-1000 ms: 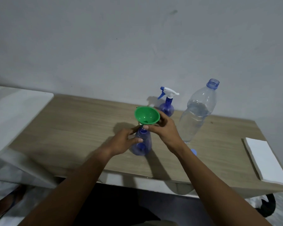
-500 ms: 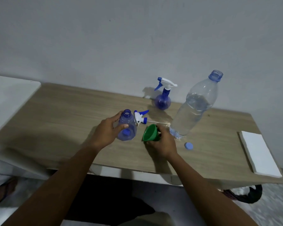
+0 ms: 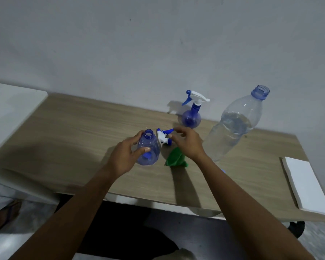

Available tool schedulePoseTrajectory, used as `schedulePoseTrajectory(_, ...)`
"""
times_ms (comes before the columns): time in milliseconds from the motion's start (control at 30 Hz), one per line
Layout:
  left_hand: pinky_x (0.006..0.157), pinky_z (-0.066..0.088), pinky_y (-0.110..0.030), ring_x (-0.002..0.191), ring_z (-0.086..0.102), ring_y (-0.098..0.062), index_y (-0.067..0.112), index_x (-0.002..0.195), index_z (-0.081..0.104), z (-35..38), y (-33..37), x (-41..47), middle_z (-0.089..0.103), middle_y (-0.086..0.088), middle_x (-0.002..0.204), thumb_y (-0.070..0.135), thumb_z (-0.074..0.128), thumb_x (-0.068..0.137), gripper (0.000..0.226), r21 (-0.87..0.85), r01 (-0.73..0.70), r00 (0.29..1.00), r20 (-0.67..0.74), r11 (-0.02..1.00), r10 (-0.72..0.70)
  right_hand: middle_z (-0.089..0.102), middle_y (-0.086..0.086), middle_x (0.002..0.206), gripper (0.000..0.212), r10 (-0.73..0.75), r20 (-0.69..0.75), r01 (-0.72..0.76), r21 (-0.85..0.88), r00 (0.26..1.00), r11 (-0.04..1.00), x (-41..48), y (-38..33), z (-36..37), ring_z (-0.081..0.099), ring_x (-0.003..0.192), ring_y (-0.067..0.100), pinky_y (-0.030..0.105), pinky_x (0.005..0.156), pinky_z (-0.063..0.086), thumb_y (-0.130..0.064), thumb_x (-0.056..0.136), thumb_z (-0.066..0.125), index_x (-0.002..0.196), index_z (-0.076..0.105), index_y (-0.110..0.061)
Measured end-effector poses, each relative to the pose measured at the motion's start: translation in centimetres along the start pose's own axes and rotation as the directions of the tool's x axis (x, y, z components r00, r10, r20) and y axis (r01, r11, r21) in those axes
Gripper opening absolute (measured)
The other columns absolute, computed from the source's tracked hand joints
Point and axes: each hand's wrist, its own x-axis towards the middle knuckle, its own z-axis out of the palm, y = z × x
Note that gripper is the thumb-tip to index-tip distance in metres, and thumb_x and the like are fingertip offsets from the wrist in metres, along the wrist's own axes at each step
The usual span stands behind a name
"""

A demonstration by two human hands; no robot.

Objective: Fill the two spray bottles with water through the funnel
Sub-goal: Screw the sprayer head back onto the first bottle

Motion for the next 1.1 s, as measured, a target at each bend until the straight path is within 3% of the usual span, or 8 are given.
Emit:
schedulePoseTrajectory(133,0.100,0.047,-0.021,0.118,0.059,0.003,0.033,0.140,0.053,0.1,-0.2,0.1,0.068,0.017,0.123,0.026,0.073,0.090,0.055,0.008,0.018,1.000,-0.004,1.000,-0.018,0.072,-0.002,0.111,0.041,0.152,0.272,-0.069,-0.293,0.950,0.954,4.3,0.3,1.0,0.062,0.092,0.013,0.021,0.068,0.044,-0.034,0.085,0.081,0.121,0.073,-0.016)
schedulePoseTrajectory(233,0.090,0.043,-0.006,0.110,0.058,0.015,0.044,0.133,0.051,0.2,-0.3,0.1,0.065,0.029,0.115,0.026,0.073,0.090,0.052,0.017,0.024,1.000,-0.009,1.000,-0.023,0.067,-0.002,0.117,0.056,0.197,0.353,-0.059,-0.365,0.915,0.929,5.1,0.3,1.4,0.057,0.096,0.013,0.024,0.076,0.042,-0.035,0.077,0.087,0.127,0.070,-0.016)
schedulePoseTrajectory(367,0.094,0.047,-0.015,0.112,0.059,0.010,0.046,0.134,0.050,0.1,-0.3,0.0,0.064,0.032,0.114,0.025,0.073,0.089,0.055,0.023,0.021,1.000,-0.010,1.000,-0.021,0.068,-0.003,0.106,0.049,0.173,0.371,-0.011,-0.398,0.912,0.917,5.7,0.3,1.6,0.055,0.079,0.005,0.021,0.062,0.040,-0.035,0.078,0.087,0.122,0.073,-0.018)
schedulePoseTrajectory(467,0.098,0.050,-0.025,0.115,0.060,0.003,0.045,0.136,0.051,0.0,0.0,-0.1,0.067,0.023,0.118,0.027,0.074,0.089,0.056,0.019,0.008,1.000,-0.014,1.000,-0.008,0.073,0.001,0.113,0.041,0.031,0.289,0.043,-0.247,0.957,0.968,5.7,-0.2,0.8,0.063,0.090,0.010,0.024,0.079,0.049,-0.026,0.081,0.085,0.119,0.074,-0.014)
schedulePoseTrajectory(567,0.100,0.050,-0.028,0.117,0.060,-0.002,0.035,0.141,0.052,-0.1,0.2,-0.3,0.067,0.017,0.122,0.028,0.073,0.089,0.056,0.021,0.011,1.000,-0.018,1.000,-0.011,0.075,0.003,0.104,0.039,-0.147,0.119,0.149,0.000,0.982,0.989,4.8,-3.1,-1.1,0.064,0.085,0.008,0.021,0.080,0.050,-0.019,0.081,0.086,0.117,0.074,-0.009)
schedulePoseTrajectory(767,0.092,0.046,-0.011,0.111,0.058,0.007,0.029,0.142,0.053,-0.2,0.8,-0.6,0.066,0.019,0.118,0.027,0.073,0.089,0.056,0.016,0.039,0.999,-0.014,0.999,-0.038,0.077,0.016,0.100,0.024,-0.402,-0.068,0.376,0.522,0.913,0.766,0.1,-12.1,-6.1,0.073,0.092,0.022,0.035,0.090,0.059,0.001,0.083,0.079,0.107,0.075,-0.002)
schedulePoseTrajectory(867,0.095,0.046,-0.015,0.113,0.060,0.004,0.029,0.141,0.055,-0.3,1.0,-0.6,0.067,0.019,0.117,0.025,0.074,0.089,0.056,-0.002,0.046,0.999,-0.010,0.999,-0.046,0.078,0.010,0.095,0.023,-0.437,-0.093,0.401,0.597,0.895,0.695,-1.8,-14.2,-7.2,0.075,0.093,0.025,0.037,0.088,0.061,0.003,0.086,0.076,0.107,0.074,-0.007)
schedulePoseTrajectory(1100,0.080,0.037,0.004,0.110,0.057,0.008,0.032,0.144,0.050,-0.5,1.3,-0.7,0.064,0.022,0.117,0.027,0.071,0.091,0.057,0.036,0.041,0.999,0.001,0.998,-0.042,0.078,0.008,0.093,0.025,-0.426,-0.084,0.387,0.598,0.901,0.701,-3.3,-14.6,-6.4,0.075,0.089,0.019,0.031,0.085,0.060,0.008,0.086,0.073,0.108,0.072,-0.002)
